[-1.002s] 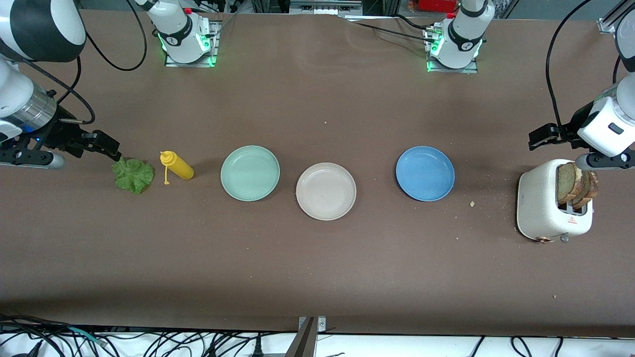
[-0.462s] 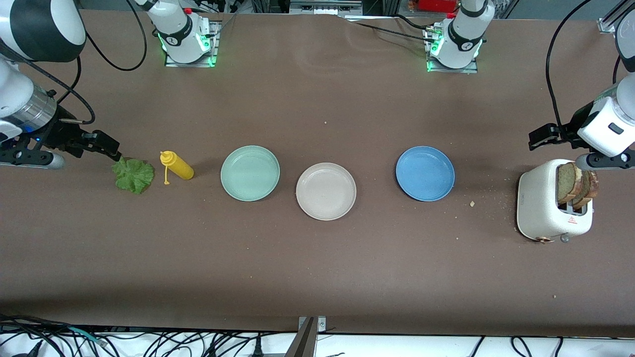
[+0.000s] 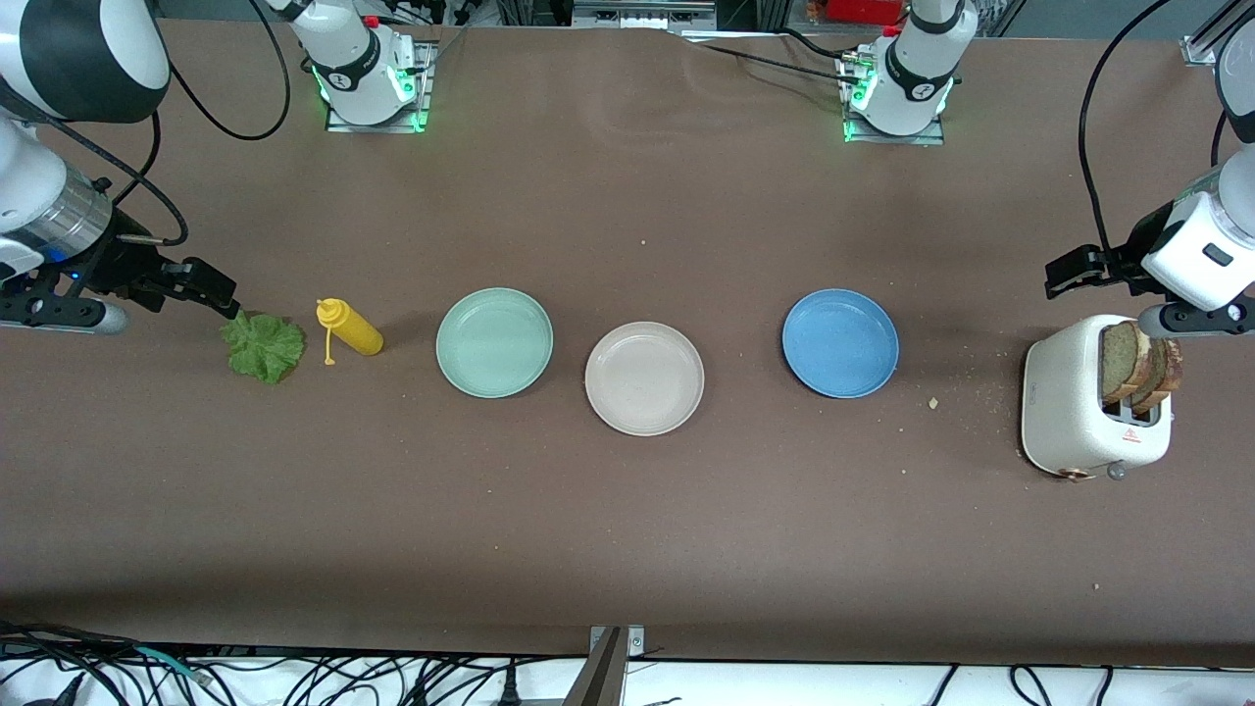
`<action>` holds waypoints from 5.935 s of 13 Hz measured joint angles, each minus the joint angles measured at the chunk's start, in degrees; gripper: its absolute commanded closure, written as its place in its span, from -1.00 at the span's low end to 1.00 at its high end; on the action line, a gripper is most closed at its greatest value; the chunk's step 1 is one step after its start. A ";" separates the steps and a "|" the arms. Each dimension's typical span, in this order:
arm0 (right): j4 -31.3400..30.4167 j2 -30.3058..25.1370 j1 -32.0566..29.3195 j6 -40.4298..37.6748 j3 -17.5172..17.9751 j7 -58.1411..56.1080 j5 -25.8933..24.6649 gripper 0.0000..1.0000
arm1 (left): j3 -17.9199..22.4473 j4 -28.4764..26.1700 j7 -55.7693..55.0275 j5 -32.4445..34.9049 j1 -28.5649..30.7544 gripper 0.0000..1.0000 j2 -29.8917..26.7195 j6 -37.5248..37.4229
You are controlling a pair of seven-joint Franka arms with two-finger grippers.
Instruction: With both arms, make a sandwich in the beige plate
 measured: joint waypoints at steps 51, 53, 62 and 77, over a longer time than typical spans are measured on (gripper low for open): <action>0.00 0.30 -0.04 -0.04 -1.00 -0.03 0.00 -1.00 | 0.56 -2.35 18.82 0.00 8.14 -1.00 6.34 10.04; 0.00 0.31 -0.04 -0.05 -1.14 -0.03 0.00 -1.00 | 0.56 -3.35 21.13 0.00 9.60 -1.00 7.72 12.83; 0.00 0.35 -0.05 -0.10 -1.42 -0.04 0.00 -1.00 | 0.51 -4.12 27.83 -0.70 13.36 -1.00 13.64 19.64; 0.00 0.38 -0.05 -0.20 -1.43 -0.04 0.00 -1.00 | 0.48 -6.65 28.18 -1.14 17.61 1.00 15.45 19.74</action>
